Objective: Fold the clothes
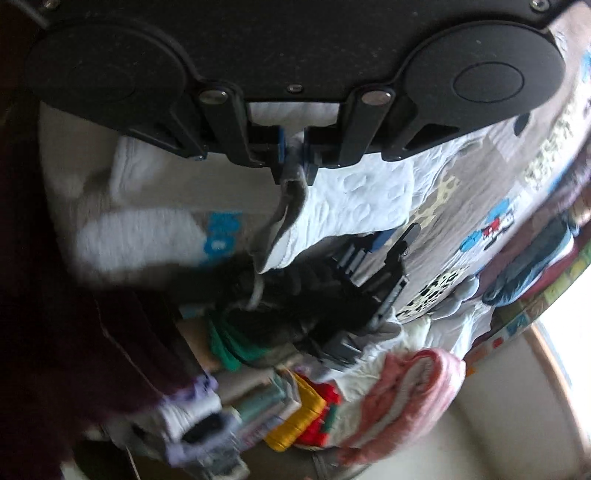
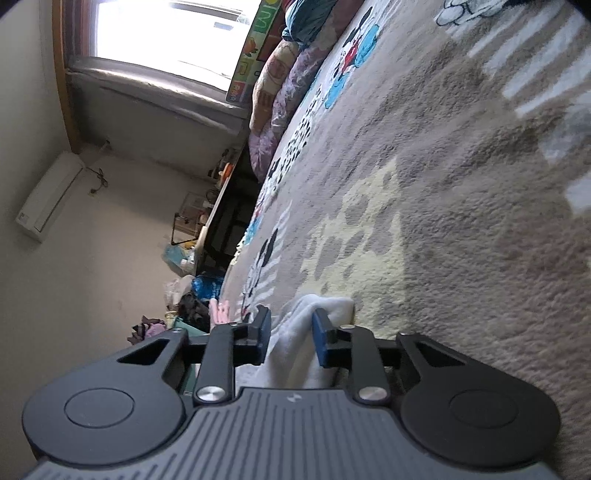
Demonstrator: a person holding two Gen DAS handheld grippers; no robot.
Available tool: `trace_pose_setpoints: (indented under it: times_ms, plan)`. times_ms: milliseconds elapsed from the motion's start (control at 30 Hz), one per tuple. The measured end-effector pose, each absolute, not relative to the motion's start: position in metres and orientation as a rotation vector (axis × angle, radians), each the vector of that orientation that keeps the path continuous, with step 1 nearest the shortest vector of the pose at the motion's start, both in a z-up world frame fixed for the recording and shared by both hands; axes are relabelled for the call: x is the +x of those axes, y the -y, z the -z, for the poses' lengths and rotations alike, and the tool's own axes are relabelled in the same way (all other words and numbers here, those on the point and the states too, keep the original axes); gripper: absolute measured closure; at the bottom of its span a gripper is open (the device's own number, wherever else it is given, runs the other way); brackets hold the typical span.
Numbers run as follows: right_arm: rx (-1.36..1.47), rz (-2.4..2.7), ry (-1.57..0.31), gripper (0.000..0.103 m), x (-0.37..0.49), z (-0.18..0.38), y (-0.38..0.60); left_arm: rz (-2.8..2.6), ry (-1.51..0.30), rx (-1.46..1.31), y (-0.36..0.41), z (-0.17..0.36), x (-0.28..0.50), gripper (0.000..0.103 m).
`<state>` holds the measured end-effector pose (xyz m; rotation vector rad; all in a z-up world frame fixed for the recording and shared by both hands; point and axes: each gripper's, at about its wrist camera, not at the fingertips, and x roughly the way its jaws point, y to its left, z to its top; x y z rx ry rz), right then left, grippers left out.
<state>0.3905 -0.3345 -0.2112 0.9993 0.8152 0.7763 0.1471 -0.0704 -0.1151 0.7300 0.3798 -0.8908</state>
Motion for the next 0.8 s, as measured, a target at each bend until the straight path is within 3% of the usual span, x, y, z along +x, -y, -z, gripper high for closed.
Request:
trace_pose_setpoints:
  times_ms: [267, 333, 433, 567, 667, 800]
  plan:
    - [0.947, -0.754, -0.814, 0.088, 0.386, 0.210, 0.334, 0.878, -0.339, 1.032, 0.085, 0.142, 0.130, 0.096]
    - [0.940, -0.751, -0.812, 0.088, 0.384, 0.209, 0.333, 0.881, -0.352, 1.035, 0.084, 0.140, 0.126, 0.088]
    - [0.931, -0.748, -0.808, 0.088, 0.383, 0.209, 0.333, 0.874, -0.388, 1.002, 0.079, 0.128, 0.122, 0.083]
    - [0.926, -0.747, -0.803, 0.088, 0.381, 0.208, 0.334, 0.815, -0.438, 0.839, 0.066, 0.102, 0.119, 0.083]
    - [0.923, -0.745, -0.801, 0.088, 0.380, 0.208, 0.333, 0.699, -0.465, 0.518, 0.058, 0.080, 0.130, 0.083]
    - [0.911, -0.741, -0.796, 0.088, 0.381, 0.206, 0.332, 0.615, -0.518, 0.312, 0.077, 0.089, 0.137, 0.083]
